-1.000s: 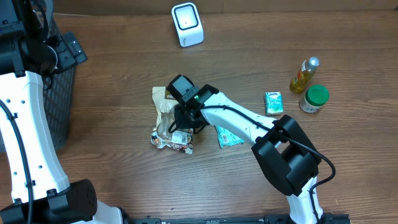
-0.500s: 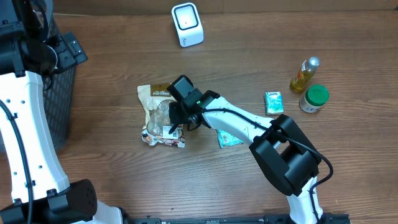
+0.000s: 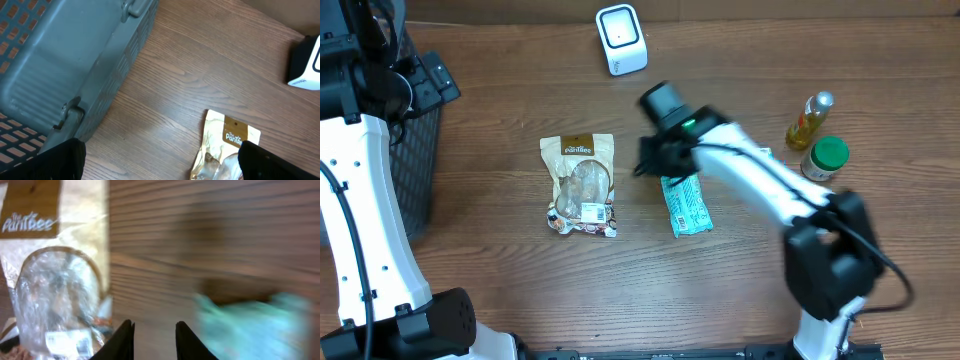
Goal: Scan the item barcode
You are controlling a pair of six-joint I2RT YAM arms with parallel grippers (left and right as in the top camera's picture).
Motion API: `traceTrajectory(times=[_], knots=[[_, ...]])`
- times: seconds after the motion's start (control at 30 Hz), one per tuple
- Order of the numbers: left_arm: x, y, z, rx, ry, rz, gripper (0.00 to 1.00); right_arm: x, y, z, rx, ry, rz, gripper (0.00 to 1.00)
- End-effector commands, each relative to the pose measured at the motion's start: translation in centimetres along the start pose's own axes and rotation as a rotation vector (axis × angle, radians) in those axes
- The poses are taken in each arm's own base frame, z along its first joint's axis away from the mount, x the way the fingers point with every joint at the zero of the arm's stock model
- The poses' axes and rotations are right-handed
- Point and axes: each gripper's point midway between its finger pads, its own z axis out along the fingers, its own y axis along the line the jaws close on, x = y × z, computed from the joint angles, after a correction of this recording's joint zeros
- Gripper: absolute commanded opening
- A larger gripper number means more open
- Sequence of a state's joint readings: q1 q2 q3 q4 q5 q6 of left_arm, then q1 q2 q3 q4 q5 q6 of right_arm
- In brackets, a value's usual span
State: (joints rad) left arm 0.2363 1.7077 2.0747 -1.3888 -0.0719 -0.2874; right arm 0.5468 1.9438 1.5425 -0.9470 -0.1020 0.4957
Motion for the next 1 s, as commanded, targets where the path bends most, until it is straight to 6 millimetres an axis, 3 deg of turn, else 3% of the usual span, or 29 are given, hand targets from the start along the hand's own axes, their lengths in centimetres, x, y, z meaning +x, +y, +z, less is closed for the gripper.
traceTrajectory(times=[0.0, 0.1, 0.17, 0.3, 0.43, 0.63, 0.97], knots=[[-0.2, -0.1, 0.0, 0.003, -0.003, 0.004, 1.00, -0.3, -3.8, -3.0, 0.066, 0.017, 0.045, 0.25], [-0.2, -0.1, 0.0, 0.003, -0.003, 0.004, 1.00, 1.7, -8.4, -3.1, 0.184, 0.120, 0.124, 0.25], [-0.2, -0.1, 0.0, 0.003, -0.003, 0.004, 0.99, 2.6, -10.3, -2.9, 0.225, 0.159, 0.156, 0.25], [-0.2, -0.1, 0.0, 0.003, -0.003, 0.004, 1.00, 4.1, -12.4, -1.5, 0.250, 0.201, 0.195, 0.26], [-0.2, -0.1, 0.0, 0.003, -0.003, 0.004, 0.99, 5.4, -13.3, 0.5, 0.252, 0.214, 0.210, 0.27], [-0.2, -0.1, 0.0, 0.003, -0.003, 0.004, 1.00, 8.7, -11.6, 2.9, 0.142, 0.300, 0.210, 0.27], [-0.2, -0.1, 0.0, 0.003, -0.003, 0.004, 1.00, 12.0, -7.6, 4.1, 0.020, 0.391, 0.148, 0.27]])
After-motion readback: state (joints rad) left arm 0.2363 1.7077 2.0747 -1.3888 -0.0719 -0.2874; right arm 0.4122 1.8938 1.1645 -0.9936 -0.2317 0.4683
